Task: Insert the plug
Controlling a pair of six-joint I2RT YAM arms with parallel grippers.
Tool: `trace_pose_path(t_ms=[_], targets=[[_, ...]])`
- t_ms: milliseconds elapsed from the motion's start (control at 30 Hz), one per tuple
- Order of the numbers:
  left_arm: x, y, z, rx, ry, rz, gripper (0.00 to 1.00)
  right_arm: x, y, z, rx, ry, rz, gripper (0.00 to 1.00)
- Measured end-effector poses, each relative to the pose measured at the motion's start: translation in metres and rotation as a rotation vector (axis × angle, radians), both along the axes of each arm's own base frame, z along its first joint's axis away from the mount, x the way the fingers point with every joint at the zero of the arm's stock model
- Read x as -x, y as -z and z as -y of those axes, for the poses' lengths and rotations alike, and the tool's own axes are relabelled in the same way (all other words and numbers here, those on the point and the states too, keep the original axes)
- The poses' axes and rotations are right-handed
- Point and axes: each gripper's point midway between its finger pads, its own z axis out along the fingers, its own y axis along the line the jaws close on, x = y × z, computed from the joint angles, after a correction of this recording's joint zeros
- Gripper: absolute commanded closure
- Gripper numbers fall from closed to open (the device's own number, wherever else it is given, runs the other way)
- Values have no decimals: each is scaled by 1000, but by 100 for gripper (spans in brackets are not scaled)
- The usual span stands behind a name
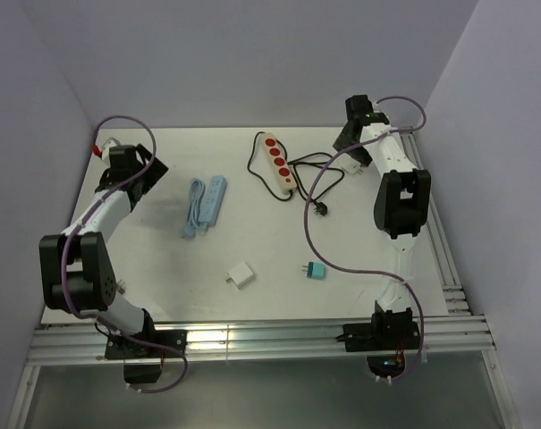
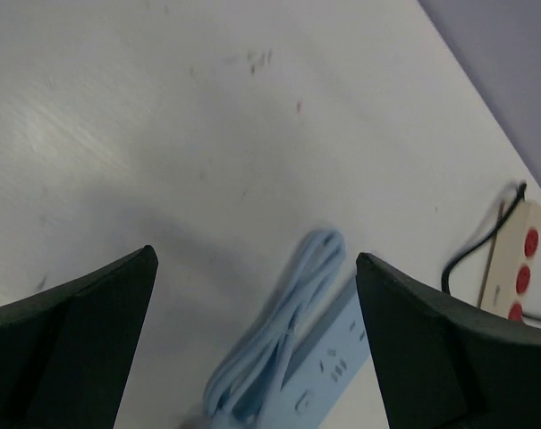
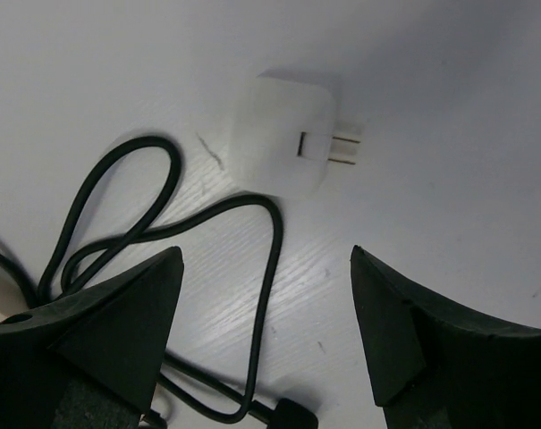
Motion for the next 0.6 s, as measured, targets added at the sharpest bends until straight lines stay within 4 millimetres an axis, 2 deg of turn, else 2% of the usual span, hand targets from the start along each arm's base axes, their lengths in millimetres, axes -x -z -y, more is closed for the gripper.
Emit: trace_pose_path(t_ms=[100,167,200,233,333,433,600], targets=[[33,12,18,75,51,1,1,-1,0,16,23,14,-3,18],[50,11,31,131,90,13,1,-2,3,25,36,10,-6,16],[52,6,38,153,116,26,1,-3,4,28,42,4,-6,14],[51,0,44,170,141,47,5,-5,7,32,51,-6,-11,14],[48,-15,60,201,217,100,6,-15,18,38,76,-57,-24,11],[51,-27,72,217,276,129,5,-23,31,33,67,-119,-34,12],[57,-42,91,232,355,163,6,-23,47,27,37,-182,-63,12]])
